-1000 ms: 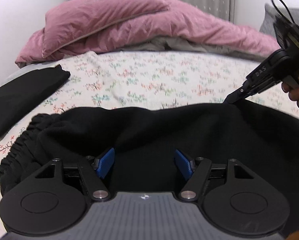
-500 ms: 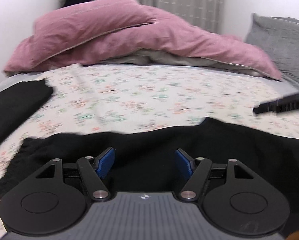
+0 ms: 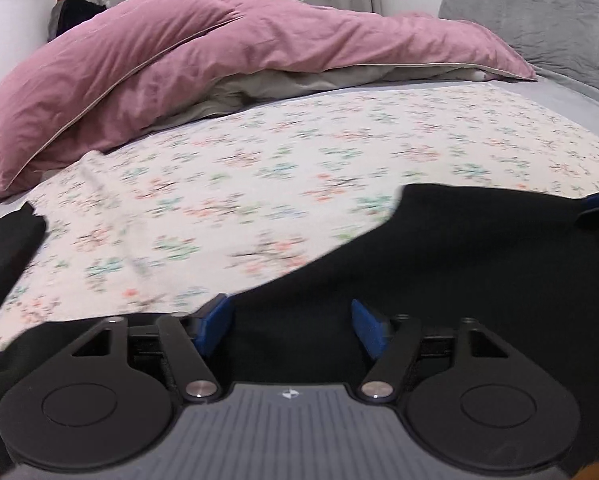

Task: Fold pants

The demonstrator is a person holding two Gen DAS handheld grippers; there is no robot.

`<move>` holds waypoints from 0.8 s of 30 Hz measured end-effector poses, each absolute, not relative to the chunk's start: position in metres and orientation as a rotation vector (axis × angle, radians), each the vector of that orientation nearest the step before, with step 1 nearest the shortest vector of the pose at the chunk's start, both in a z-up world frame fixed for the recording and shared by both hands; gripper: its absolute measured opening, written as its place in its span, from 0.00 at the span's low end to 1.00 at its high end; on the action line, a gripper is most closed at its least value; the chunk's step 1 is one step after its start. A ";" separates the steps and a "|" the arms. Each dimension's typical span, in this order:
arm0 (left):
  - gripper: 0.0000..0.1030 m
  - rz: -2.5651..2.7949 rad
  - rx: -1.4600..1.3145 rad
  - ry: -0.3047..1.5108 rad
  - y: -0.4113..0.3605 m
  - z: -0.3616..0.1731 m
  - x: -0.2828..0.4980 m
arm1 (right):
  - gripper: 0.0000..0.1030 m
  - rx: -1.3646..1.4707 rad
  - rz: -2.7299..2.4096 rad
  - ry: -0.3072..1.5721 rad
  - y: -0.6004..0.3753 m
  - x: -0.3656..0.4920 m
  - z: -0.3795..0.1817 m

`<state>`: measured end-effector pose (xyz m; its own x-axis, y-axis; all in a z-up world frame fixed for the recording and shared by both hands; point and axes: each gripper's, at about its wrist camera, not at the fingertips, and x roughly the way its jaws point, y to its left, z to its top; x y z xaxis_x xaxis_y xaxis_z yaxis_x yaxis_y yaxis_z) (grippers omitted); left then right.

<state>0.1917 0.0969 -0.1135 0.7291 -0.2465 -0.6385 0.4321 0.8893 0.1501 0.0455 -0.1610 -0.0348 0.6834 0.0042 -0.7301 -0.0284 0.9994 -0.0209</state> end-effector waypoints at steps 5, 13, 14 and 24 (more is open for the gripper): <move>0.87 -0.254 0.293 0.656 0.140 -0.105 0.201 | 0.28 0.043 -0.077 0.805 -0.214 0.030 -0.034; 0.87 -0.273 0.221 0.592 0.127 -0.069 0.161 | 0.33 0.029 -0.213 0.783 -0.239 -0.029 -0.008; 0.87 -0.302 0.217 0.594 0.117 -0.069 0.153 | 0.33 0.023 -0.213 0.783 -0.234 -0.037 -0.006; 0.88 -0.415 0.248 0.714 0.054 -0.122 0.110 | 0.28 0.094 -0.362 0.812 -0.301 -0.090 -0.030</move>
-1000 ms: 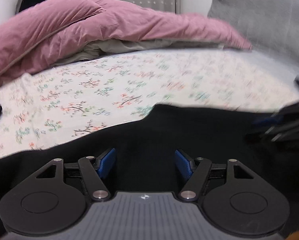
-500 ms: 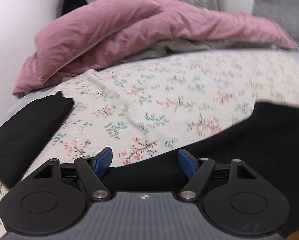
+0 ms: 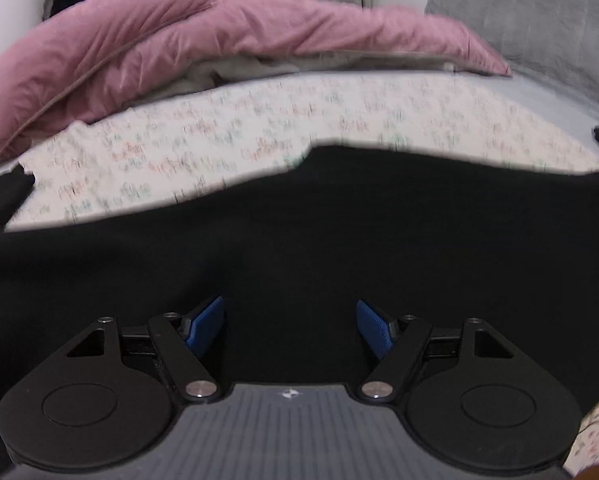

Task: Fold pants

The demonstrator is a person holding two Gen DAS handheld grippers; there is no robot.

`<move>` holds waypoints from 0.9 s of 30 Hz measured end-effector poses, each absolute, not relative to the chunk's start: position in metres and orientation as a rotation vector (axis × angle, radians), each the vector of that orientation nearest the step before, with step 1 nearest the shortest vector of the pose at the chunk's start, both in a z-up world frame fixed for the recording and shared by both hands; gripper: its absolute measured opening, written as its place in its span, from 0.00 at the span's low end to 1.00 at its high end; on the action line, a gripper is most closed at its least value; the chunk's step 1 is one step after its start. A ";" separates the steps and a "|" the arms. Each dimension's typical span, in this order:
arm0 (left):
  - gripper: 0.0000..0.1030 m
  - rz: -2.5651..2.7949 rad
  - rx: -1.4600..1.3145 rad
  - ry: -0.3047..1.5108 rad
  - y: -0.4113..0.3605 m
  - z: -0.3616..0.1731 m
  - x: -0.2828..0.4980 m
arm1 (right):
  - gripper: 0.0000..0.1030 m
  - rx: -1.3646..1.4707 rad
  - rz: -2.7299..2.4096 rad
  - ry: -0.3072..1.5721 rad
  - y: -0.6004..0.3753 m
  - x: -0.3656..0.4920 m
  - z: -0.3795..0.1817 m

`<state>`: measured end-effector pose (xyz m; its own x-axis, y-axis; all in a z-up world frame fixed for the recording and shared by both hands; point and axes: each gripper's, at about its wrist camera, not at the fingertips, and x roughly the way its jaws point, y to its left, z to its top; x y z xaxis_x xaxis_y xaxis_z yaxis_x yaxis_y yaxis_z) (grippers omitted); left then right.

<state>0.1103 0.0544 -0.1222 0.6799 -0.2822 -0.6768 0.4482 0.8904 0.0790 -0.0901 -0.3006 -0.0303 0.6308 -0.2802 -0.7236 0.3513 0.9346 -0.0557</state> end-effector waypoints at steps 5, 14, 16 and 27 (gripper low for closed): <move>0.89 -0.389 0.210 0.742 0.058 -0.117 0.116 | 0.29 0.109 -0.532 0.816 -0.352 -0.111 -0.026; 0.93 -0.351 0.098 0.780 0.047 -0.084 0.090 | 0.58 0.237 -0.620 0.715 -0.372 -0.183 0.016; 0.95 -0.366 0.065 0.794 0.042 -0.080 0.082 | 0.58 0.295 -0.631 0.712 -0.377 -0.198 0.017; 1.00 -0.405 0.024 0.819 0.013 -0.071 0.050 | 0.61 0.523 -0.623 0.741 -0.381 -0.225 -0.014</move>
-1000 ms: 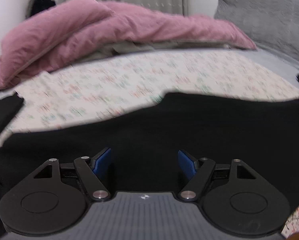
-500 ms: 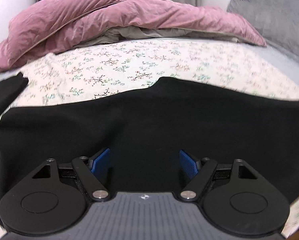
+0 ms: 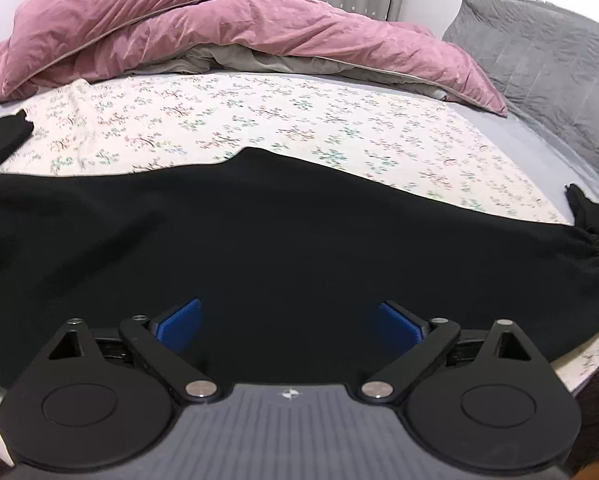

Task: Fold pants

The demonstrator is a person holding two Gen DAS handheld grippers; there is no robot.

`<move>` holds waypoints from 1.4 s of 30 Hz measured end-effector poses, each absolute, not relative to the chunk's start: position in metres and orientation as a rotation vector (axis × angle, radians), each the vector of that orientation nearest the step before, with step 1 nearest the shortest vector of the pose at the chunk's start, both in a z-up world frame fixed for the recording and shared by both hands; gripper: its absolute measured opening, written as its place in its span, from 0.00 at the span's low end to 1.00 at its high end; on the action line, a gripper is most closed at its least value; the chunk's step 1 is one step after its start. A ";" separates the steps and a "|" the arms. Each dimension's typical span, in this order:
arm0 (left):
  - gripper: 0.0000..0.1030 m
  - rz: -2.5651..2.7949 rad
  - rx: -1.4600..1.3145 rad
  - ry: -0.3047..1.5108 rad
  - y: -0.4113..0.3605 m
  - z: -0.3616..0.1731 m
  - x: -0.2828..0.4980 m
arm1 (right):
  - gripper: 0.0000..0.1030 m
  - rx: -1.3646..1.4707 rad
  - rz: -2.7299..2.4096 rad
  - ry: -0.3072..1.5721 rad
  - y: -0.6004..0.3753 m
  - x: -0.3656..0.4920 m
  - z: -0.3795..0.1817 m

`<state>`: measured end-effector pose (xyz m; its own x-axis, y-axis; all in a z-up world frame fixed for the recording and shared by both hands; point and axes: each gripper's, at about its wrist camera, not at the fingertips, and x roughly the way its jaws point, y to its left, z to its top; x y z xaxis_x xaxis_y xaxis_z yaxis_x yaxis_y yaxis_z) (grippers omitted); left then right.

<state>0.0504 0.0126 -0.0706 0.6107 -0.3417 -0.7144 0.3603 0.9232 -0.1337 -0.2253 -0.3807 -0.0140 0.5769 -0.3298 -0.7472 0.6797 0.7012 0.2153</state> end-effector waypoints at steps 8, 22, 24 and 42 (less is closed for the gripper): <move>1.00 -0.480 0.009 0.840 0.000 -0.073 0.044 | 0.61 0.720 -0.591 0.662 -0.382 -0.228 -0.032; 1.00 -0.581 -0.172 0.938 -0.002 -0.083 0.044 | 0.17 0.575 -0.599 0.574 -0.354 -0.206 0.007; 1.00 -0.605 -0.227 0.961 0.000 -0.085 0.049 | 0.16 0.507 -0.557 0.558 -0.342 -0.193 0.023; 0.93 -0.740 -0.475 1.071 -0.009 -0.096 0.071 | 0.25 0.064 -0.175 0.725 -0.202 -0.104 0.038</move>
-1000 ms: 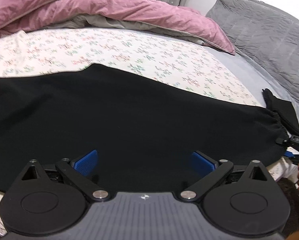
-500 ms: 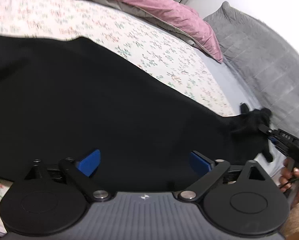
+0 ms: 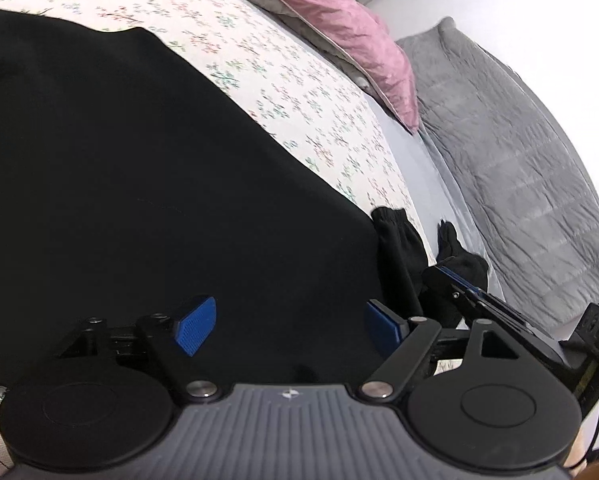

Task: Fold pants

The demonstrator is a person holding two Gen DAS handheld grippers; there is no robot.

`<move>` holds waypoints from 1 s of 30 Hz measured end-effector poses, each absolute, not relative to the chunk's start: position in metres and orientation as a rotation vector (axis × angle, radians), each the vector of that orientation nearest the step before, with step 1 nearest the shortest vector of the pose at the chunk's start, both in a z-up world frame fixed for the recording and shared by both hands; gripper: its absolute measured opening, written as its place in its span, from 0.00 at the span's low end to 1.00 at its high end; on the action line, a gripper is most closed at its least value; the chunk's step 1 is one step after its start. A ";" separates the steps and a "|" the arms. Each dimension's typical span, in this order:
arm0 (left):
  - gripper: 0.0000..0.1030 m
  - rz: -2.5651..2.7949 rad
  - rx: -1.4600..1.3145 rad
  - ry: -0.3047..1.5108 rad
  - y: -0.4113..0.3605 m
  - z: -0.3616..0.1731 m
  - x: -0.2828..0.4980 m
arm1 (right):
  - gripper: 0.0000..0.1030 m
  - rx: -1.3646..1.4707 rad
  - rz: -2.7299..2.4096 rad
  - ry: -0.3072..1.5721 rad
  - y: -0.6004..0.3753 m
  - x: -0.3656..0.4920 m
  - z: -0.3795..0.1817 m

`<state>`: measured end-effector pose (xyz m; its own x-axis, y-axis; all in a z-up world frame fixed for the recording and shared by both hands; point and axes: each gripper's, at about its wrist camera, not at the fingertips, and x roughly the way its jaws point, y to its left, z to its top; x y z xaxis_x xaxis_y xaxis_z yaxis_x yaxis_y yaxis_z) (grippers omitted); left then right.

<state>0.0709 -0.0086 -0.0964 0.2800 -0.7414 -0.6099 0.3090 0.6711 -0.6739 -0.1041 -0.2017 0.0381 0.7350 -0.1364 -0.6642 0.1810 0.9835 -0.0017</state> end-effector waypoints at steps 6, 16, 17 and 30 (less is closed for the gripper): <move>0.93 -0.740 -0.461 1.099 -0.020 -0.102 0.075 | 0.73 0.054 -0.371 0.709 -0.220 -0.123 0.029; 0.93 -0.722 -0.422 1.098 -0.017 -0.097 0.070 | 0.37 -0.154 -0.394 0.739 -0.208 -0.047 -0.007; 0.93 -0.722 -0.419 1.099 -0.017 -0.097 0.070 | 0.29 -0.168 -0.411 0.759 -0.210 -0.040 -0.013; 0.93 -0.772 -0.372 1.115 -0.025 -0.101 0.068 | 0.00 0.075 -0.735 0.638 -0.274 -0.135 0.021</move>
